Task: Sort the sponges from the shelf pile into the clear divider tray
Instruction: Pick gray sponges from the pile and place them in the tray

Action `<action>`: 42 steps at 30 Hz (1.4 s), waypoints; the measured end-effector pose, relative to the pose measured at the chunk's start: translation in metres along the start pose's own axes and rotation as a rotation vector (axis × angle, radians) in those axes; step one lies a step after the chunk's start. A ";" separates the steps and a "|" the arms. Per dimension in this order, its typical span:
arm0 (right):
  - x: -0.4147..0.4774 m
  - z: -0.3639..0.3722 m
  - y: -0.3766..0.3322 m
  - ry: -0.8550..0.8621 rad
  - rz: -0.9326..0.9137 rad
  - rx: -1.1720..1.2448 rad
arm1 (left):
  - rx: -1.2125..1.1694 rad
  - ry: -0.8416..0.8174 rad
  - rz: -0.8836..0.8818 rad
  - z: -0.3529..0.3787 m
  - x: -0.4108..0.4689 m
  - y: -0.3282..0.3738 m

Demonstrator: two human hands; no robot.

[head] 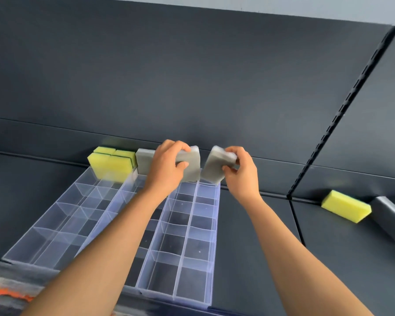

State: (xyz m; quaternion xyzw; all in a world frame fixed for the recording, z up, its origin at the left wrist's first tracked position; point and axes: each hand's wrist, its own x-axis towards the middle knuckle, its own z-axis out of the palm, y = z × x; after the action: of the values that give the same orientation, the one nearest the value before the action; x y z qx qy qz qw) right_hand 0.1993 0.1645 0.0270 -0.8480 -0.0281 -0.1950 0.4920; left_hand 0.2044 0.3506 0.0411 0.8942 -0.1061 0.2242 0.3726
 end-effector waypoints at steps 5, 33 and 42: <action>0.010 0.014 0.014 -0.030 0.040 -0.053 | -0.005 -0.023 0.021 0.005 0.014 -0.012; 0.016 0.050 0.042 0.075 -0.320 -0.669 | 0.252 -0.188 0.266 0.035 0.041 -0.044; 0.012 0.053 0.043 0.084 -0.325 -0.695 | 0.440 -0.268 0.384 0.046 0.035 -0.058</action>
State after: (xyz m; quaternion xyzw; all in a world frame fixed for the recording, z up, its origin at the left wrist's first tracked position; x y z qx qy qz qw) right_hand 0.2364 0.1858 -0.0276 -0.9400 -0.0741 -0.3028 0.1385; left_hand 0.2703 0.3573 -0.0068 0.9386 -0.2699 0.1884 0.1037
